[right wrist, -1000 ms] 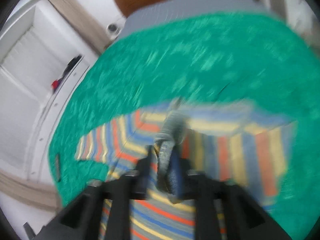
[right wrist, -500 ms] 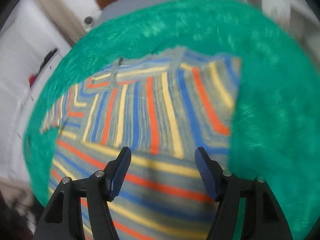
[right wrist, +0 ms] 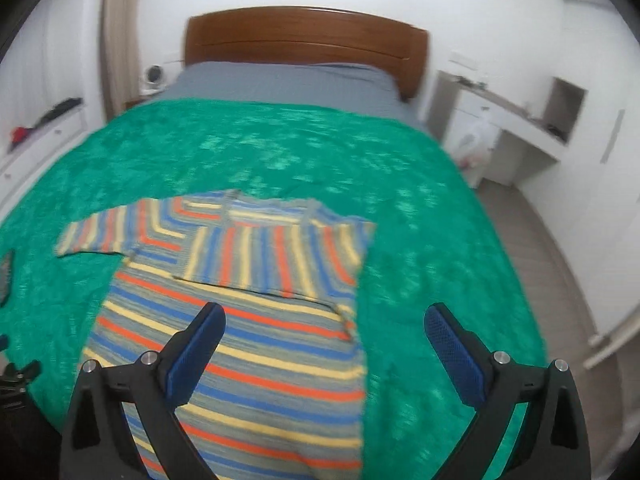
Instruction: Fold small clothes
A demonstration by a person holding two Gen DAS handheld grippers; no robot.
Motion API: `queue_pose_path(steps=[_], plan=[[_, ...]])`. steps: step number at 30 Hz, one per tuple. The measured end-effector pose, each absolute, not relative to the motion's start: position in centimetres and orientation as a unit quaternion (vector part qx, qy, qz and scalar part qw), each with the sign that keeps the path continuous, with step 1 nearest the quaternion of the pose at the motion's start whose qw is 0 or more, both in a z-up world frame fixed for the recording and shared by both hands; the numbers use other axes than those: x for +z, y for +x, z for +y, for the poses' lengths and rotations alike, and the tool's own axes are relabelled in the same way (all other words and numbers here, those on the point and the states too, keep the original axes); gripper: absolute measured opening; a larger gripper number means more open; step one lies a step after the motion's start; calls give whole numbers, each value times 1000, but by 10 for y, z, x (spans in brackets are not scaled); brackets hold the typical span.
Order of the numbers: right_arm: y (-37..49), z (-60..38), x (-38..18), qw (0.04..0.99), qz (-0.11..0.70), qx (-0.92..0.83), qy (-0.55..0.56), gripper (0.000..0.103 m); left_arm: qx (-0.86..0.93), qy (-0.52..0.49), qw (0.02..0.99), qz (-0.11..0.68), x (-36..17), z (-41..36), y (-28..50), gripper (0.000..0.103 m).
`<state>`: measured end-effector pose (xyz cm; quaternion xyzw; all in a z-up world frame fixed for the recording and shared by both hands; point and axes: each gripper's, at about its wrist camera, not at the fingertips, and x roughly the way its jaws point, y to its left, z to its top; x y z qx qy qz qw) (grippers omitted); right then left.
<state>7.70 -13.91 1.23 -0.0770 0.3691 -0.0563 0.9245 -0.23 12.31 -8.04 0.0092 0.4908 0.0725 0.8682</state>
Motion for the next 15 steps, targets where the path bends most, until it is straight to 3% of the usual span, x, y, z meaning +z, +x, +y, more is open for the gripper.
queue_pose_path(steps=[15], plan=[[51, -152, 35, 923, 349, -116, -113, 99, 77, 9, 867, 492, -84, 125, -5, 98]])
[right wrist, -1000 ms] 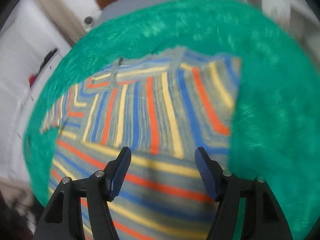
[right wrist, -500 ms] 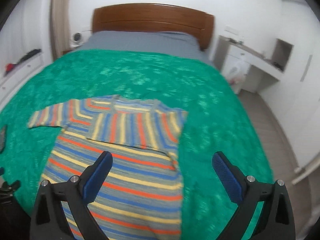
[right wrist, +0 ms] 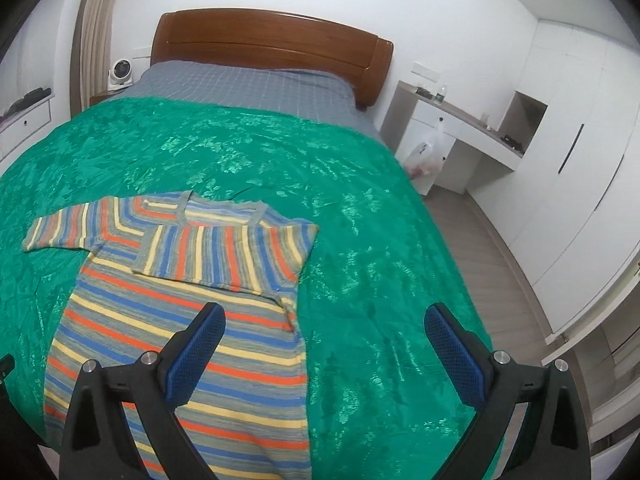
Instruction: Fold small clothes
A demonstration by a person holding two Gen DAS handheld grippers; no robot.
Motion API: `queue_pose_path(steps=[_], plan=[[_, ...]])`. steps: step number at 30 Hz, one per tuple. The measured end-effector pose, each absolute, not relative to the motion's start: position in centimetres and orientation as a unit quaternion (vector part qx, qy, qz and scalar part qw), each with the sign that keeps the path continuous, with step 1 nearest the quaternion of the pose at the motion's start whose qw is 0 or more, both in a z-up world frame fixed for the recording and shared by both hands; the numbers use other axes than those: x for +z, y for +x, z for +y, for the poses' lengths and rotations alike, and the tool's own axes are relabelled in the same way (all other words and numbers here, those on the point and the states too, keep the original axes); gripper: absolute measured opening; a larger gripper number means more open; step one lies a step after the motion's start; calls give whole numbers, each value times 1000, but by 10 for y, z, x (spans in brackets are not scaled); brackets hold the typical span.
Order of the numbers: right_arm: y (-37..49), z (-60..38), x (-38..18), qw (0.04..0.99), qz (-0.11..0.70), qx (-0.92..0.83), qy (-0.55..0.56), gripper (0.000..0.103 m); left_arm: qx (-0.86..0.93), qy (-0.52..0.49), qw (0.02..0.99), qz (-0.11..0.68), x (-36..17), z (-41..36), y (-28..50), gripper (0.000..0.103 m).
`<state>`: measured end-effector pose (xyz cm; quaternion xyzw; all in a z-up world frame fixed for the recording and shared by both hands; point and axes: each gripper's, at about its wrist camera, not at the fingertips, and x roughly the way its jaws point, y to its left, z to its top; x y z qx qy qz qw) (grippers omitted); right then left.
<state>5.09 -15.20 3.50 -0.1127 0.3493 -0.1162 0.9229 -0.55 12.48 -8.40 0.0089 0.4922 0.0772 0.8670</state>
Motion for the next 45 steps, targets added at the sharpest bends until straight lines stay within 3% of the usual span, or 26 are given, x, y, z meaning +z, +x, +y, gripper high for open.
queue_pose_path(steps=[8, 15, 19, 32, 37, 45], plan=[[52, -152, 35, 924, 352, -109, -107, 99, 98, 13, 870, 483, -95, 138, 14, 102], [43, -146, 24, 926, 358, -77, -96, 99, 135, -17, 866, 481, -139, 182, 69, 102], [36, -141, 9, 918, 378, -66, -100, 99, 133, -43, 837, 530, -178, 202, 87, 103], [23, -111, -28, 903, 420, -12, -89, 99, 135, -20, 863, 486, -184, 191, 69, 103], [17, -103, -28, 903, 420, 4, -94, 99, 88, -57, 848, 520, -166, 206, 80, 101], [17, -115, -31, 901, 427, -3, -78, 99, 51, -171, 864, 471, -91, 302, 155, 102]])
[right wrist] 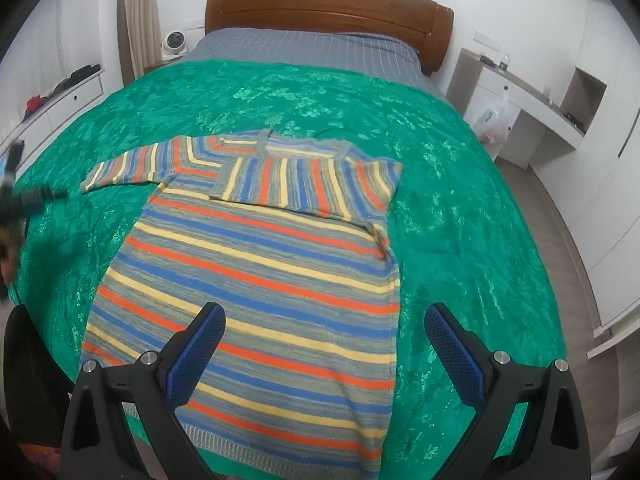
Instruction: Fold small clothes
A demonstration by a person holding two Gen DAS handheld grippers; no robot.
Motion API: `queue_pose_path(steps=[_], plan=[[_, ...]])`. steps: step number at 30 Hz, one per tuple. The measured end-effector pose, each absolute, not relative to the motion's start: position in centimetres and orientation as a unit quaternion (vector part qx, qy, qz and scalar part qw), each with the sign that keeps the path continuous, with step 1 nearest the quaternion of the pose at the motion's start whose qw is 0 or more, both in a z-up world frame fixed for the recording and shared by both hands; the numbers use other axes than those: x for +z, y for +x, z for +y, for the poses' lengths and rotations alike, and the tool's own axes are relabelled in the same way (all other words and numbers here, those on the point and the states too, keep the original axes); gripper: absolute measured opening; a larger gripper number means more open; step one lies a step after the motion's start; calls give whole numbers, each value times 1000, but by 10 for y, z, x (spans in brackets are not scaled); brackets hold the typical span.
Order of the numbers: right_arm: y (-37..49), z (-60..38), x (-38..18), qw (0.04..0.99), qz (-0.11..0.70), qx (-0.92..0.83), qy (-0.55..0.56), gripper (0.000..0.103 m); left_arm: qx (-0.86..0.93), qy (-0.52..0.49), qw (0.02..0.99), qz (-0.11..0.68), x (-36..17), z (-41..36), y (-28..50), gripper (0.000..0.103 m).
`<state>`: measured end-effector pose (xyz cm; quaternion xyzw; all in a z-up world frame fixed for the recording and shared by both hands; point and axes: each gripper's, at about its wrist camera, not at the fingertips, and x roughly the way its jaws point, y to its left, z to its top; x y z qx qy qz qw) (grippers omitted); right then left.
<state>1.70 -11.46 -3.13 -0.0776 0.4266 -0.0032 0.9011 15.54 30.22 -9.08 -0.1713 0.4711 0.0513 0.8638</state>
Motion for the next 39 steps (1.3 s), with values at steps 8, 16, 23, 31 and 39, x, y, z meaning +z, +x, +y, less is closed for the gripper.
queue_pose_path(steps=[8, 16, 23, 31, 39], plan=[[15, -105, -31, 900, 426, 3, -89, 99, 58, -236, 819, 519, -140, 333, 244, 77], [21, -107, -45, 889, 448, 0, -91, 99, 54, -176, 817, 547, -159, 295, 259, 3], [18, -102, -38, 897, 433, 10, -88, 99, 107, -128, 830, 532, -139, 290, 251, 1], [14, -126, -43, 900, 432, -4, -58, 99, 1, -65, 887, 457, -32, 197, 249, 0], [0, -164, -52, 899, 437, -37, -25, 99, -167, 22, 893, 418, 20, 19, 246, 1]])
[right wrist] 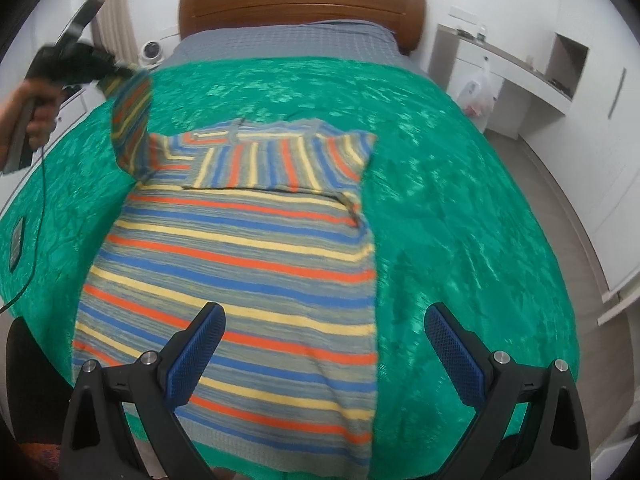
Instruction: Fold small clothes
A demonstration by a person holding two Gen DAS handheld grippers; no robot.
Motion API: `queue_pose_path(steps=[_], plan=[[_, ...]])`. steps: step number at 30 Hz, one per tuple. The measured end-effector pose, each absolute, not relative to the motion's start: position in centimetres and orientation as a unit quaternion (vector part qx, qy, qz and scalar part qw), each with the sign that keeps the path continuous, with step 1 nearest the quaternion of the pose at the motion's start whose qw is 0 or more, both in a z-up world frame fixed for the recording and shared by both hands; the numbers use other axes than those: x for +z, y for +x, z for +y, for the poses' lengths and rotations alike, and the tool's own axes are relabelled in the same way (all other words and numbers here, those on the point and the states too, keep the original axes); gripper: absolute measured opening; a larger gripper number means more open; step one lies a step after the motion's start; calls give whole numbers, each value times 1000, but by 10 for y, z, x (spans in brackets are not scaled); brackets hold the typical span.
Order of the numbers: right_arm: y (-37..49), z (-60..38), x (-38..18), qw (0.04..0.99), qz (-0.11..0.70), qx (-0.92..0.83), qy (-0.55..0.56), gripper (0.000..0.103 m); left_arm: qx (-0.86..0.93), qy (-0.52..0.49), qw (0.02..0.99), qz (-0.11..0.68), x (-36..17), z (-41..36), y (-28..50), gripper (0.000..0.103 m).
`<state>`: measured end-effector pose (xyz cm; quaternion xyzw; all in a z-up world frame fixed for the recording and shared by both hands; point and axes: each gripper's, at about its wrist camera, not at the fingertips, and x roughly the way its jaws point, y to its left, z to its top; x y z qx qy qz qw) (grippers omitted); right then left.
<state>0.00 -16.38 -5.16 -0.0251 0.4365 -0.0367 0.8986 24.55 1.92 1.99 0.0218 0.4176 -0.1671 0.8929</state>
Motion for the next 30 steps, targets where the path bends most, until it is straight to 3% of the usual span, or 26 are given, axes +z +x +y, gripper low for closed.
queue_pose_path(steps=[3, 5, 7, 10, 12, 20, 30], plan=[[-6, -181, -57, 895, 441, -55, -15, 99, -213, 34, 868, 447, -8, -30, 247, 3], [-10, -191, -61, 893, 444, -67, -9, 99, -247, 28, 831, 497, -44, -64, 255, 16], [-11, -201, -65, 890, 449, -77, -2, 99, -255, 23, 810, 528, -67, -82, 254, 65], [-14, -215, -68, 888, 450, -91, 8, 99, -249, -1, 822, 512, -77, -72, 242, 77], [-15, -222, -70, 887, 450, -99, 12, 99, -223, -15, 832, 508, -80, -49, 234, 83], [0, -240, -90, 889, 443, -113, 23, 99, -128, 46, 862, 487, -101, 37, 161, 85], [47, -245, -107, 935, 347, -70, -21, 99, 4, 14, 899, 437, -129, 149, 96, 92]])
